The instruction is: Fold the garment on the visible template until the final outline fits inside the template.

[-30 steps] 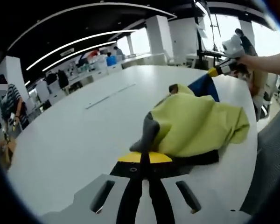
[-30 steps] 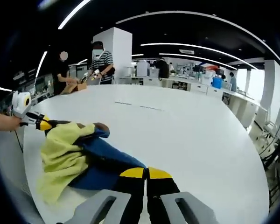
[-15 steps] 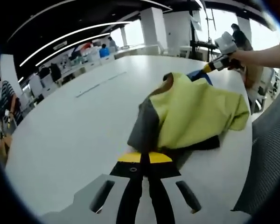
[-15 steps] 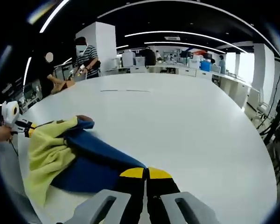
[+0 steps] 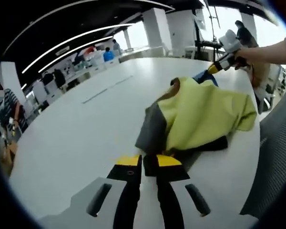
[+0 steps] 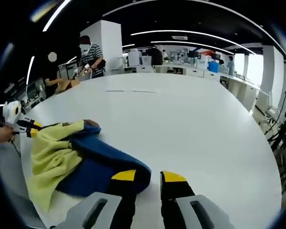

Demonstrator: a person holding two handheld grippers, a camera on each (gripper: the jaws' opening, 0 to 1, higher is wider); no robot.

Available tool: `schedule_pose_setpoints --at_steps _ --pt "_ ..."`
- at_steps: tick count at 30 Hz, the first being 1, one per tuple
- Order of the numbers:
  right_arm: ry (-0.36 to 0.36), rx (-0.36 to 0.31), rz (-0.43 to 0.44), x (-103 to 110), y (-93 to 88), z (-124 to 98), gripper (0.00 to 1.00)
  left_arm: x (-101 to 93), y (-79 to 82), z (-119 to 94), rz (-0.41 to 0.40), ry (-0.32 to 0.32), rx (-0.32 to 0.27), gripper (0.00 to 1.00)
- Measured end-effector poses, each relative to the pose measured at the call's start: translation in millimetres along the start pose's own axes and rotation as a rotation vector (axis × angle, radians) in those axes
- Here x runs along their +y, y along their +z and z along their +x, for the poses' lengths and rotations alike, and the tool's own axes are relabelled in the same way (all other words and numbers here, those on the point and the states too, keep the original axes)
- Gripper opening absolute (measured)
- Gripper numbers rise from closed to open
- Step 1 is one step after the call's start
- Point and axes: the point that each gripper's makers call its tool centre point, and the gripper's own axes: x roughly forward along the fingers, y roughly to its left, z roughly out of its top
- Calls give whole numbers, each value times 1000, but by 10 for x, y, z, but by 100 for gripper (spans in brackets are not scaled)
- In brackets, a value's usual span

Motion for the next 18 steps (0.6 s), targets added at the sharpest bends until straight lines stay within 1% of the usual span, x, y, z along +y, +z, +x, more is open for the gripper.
schedule_pose_setpoints --at_steps 2,4,7,11,14,18 --pt "13 8 -18 46 35 -23 27 60 29 -56 -8 17 -10 18" --pt "29 3 -30 102 98 -49 33 111 73 -108 -12 23 -20 22" --pt "68 -30 -46 240 251 -81 36 177 139 -151 -28 26 -37 24" --pt "100 -48 -47 380 370 -87 42 304 276 -178 -24 48 -65 27" --pt "151 -71 -18 531 482 -82 44 364 353 -161 -31 55 -79 26" --pt "188 -86 2 677 598 -65 46 393 427 -111 -38 51 -93 26"
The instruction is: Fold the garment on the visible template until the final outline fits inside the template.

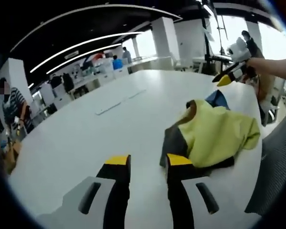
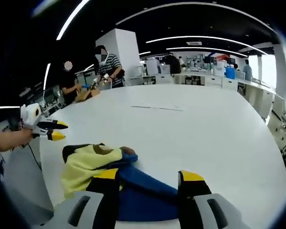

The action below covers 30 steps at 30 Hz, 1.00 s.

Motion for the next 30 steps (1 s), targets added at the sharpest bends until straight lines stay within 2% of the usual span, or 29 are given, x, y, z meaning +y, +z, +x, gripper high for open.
schedule_pose_setpoints --at_steps 5,13,21,30 --pt "38 -4 8 147 67 87 47 10 26 117 -50 -18 -7 26" --pt "63 60 -27 310 -34 229 45 -1 -14 313 -62 -43 15 25" --pt "94 109 -48 454 -126 343 38 -83 -216 527 -97 -81 88 21" --pt "102 139 -69 542 -201 472 28 -189 -340 664 -122 -119 130 19"
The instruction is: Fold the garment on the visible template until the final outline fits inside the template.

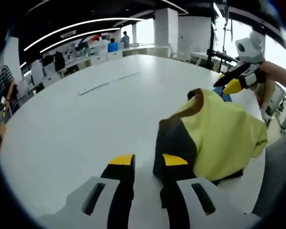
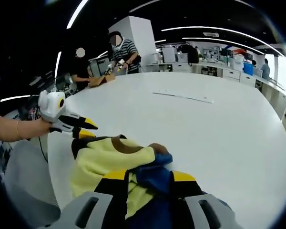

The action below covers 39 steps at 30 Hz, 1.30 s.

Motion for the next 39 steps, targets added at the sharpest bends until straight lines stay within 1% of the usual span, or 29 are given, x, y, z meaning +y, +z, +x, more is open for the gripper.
schedule_pose_setpoints --at_steps 3,6,9,12,14,17,21,23,30,33,37,39 --pt "5 4 -5 29 -19 34 25 -40 -40 23 16 -7 19 18" --pt "4 17 -16 49 -52 78 21 -91 -71 50 28 -21 31 15" --pt "9 23 -13 78 -69 95 20 -129 -95 67 43 -29 46 14" --pt "7 32 -22 99 -91 127 18 -169 -154 91 76 -38 77 12" --pt "4 35 -22 97 -99 135 17 -181 -137 85 82 -41 71 10" --pt "-5 35 -25 81 -103 152 14 -179 -138 90 80 -38 76 9" --pt "-21 41 -25 59 -123 166 11 -224 -145 97 42 -53 87 2" --pt "-23 37 -23 58 -123 174 9 -243 -143 99 38 -60 88 0" --pt "-29 26 -11 66 -115 186 3 -241 -147 97 23 -57 87 0" --pt "-34 18 -19 66 -104 185 0 -243 -142 96 40 -49 89 0" --pt "-46 -9 -45 64 -48 164 0 -240 -142 94 54 -46 102 0" --pt "-48 -21 -58 66 -16 139 0 -228 -146 87 64 -33 108 0"
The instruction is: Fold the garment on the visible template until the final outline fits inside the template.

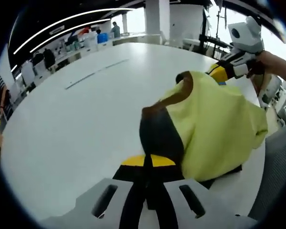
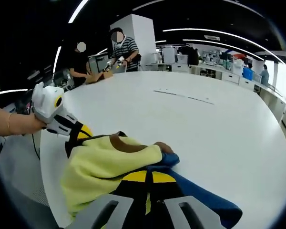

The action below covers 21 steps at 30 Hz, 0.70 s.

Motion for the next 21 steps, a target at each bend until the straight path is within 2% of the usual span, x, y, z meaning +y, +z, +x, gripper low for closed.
schedule_pose_setpoints --at_steps 2,3,5,10,21 --pt "2 -9 -1 -4 30 -29 0 10 8 -31 -13 10 -9 0" --pt "2 -13 -1 -10 47 -48 0 23 37 -63 -57 19 -27 0" --pt "-13 -18 -3 -40 74 -83 0 67 106 -133 -96 35 -60 0" --pt "-16 -36 -18 -47 155 -148 0 150 298 -301 -76 59 -125 0" --pt "-39 -68 -77 -138 353 -306 0 339 520 -572 10 144 -170 0"
